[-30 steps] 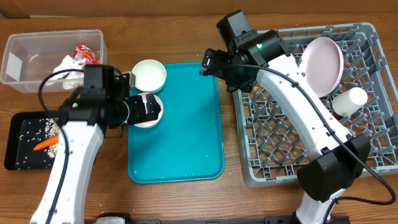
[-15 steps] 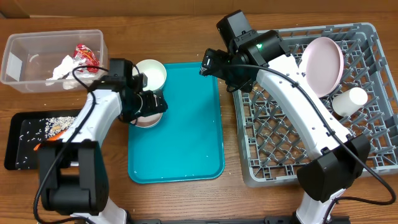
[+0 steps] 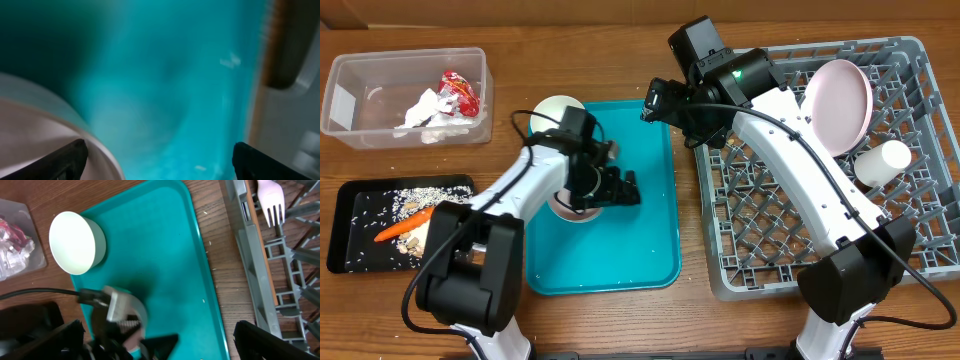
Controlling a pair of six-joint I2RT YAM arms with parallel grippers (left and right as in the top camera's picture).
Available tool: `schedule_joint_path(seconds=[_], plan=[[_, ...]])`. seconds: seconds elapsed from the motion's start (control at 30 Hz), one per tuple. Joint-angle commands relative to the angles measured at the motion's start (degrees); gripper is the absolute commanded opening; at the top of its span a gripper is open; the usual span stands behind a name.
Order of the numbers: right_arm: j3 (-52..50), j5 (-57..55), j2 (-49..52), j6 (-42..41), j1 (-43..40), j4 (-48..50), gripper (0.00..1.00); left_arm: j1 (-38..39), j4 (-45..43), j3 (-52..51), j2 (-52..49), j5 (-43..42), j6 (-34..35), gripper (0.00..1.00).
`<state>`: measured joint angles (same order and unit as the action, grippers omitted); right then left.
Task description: Sort waste into correct bins and load items into the dishwasher rack
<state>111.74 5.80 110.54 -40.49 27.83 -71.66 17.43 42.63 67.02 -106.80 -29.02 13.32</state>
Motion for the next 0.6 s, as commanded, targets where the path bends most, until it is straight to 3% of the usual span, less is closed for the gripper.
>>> schedule_joint_path(seconds=[0.0, 0.1, 0.37, 0.47, 0.57], plan=[[-0.1, 0.1, 0.0, -0.2, -0.1, 0.1, 1.0, 2.5, 1.5, 1.0, 0.6, -7.4, -1.4, 0.94], [0.0, 0.1, 0.0, -0.2, -0.1, 0.1, 1.0, 0.2, 4.1, 1.2, 2.4, 1.7, 3.7, 0.94], [0.0, 0.1, 0.0, -0.2, -0.1, 0.1, 1.0, -9.9, 4.7, 4.7, 13.6, 5.0, 2.3, 0.9], [0.0, 0.1, 0.0, -0.2, -0.1, 0.1, 1.0, -13.5, 1.7, 5.0, 15.6, 9.4, 5.2, 0.88], [0.0, 0.1, 0.0, -0.2, -0.1, 0.1, 1.0, -16.3, -7.5, 5.0, 14.1, 13.6, 4.1, 0.88]])
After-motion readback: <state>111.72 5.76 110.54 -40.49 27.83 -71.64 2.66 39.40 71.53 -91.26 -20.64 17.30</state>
